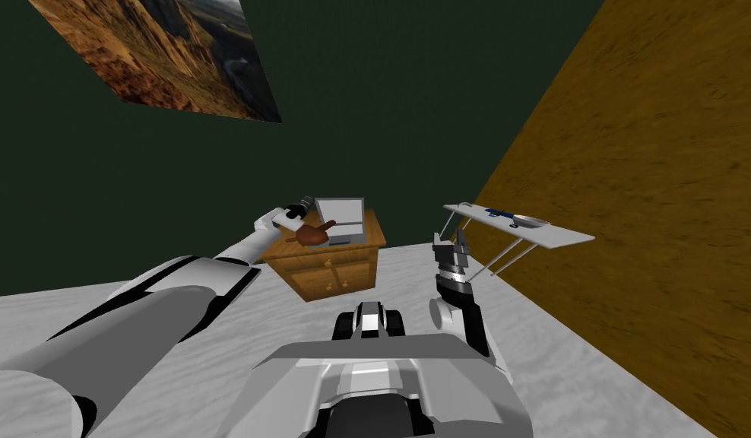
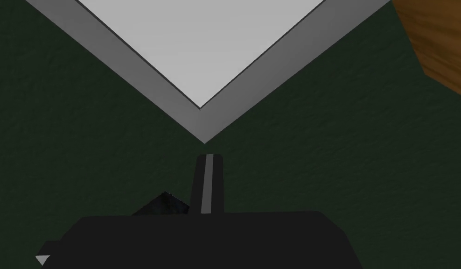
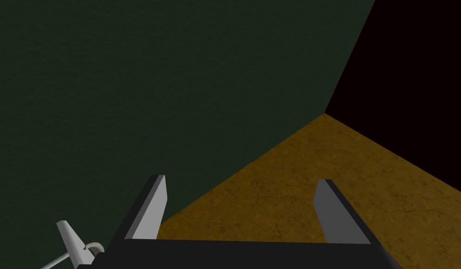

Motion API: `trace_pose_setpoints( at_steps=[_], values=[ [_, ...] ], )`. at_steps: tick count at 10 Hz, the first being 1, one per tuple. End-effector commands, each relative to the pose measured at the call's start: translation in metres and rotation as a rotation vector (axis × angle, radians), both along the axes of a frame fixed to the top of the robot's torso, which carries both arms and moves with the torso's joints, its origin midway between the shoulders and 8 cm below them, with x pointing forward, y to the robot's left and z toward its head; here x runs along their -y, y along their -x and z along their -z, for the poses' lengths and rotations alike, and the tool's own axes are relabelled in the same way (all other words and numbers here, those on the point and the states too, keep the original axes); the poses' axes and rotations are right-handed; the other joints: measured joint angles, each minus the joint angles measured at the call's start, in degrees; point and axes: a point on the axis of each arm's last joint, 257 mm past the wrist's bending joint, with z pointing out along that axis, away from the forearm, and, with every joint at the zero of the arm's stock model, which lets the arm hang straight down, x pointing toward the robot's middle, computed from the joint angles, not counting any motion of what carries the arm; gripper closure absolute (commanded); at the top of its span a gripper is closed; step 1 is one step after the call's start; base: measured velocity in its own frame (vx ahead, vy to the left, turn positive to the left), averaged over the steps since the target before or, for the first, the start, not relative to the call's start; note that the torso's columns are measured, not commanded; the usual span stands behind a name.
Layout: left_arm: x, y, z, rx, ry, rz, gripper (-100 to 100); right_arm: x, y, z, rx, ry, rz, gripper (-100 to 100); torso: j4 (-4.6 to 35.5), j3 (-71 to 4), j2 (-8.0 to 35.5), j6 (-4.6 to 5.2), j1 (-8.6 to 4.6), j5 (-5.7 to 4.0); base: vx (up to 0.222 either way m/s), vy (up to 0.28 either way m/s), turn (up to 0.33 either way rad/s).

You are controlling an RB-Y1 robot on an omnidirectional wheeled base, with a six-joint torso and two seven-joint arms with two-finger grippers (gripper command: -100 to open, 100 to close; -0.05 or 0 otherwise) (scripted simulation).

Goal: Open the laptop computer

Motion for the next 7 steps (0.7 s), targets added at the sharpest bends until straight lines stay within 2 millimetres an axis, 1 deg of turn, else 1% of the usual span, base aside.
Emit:
trace_pose_setpoints(
  at_steps=[1, 2, 3, 4, 5, 6, 7],
  values=[
    [0.013, 0.005, 0.010, 0.038, -0.002, 0.052, 100, 0.000, 0.000, 0.000, 0.000, 0.000, 0.000, 0, 0.03, 0.05, 0.11, 0.07, 0.10, 0.01, 0.059, -0.069, 0.230],
    [0.016, 0.006, 0.001, 0.066, 0.000, 0.073, 100, 0.000, 0.000, 0.000, 0.000, 0.000, 0.000, 0, 0.05, 0.11, 0.18, -0.03, 0.21, 0.06, 0.058, -0.078, 0.106],
    [0.019, 0.006, -0.002, 0.075, -0.002, 0.085, 100, 0.000, 0.000, 0.000, 0.000, 0.000, 0.000, 0, 0.07, 0.12, 0.21, 0.06, 0.17, 0.03, 0.031, -0.044, -0.040],
    [0.021, 0.010, 0.007, 0.092, 0.003, 0.097, 100, 0.000, 0.000, 0.000, 0.000, 0.000, 0.000, 0, 0.07, 0.14, 0.24, 0.06, 0.21, 0.04, 0.042, -0.055, 0.188],
    [0.026, 0.011, 0.001, 0.111, 0.000, 0.117, 100, 0.000, 0.000, 0.000, 0.000, 0.000, 0.000, 0, 0.06, 0.12, 0.19, -0.06, 0.19, 0.06, 0.052, -0.065, 0.154],
    [0.027, 0.011, 0.000, 0.115, -0.001, 0.122, 100, 0.000, 0.000, 0.000, 0.000, 0.000, 0.000, 0, 0.04, 0.07, 0.13, 0.03, 0.13, 0.03, 0.024, -0.034, 0.001],
    [0.028, 0.016, 0.007, 0.135, 0.004, 0.133, 100, 0.000, 0.000, 0.000, 0.000, 0.000, 0.000, 0, 0.05, 0.09, 0.17, 0.06, 0.18, 0.03, 0.034, -0.050, 0.225]
  ],
)
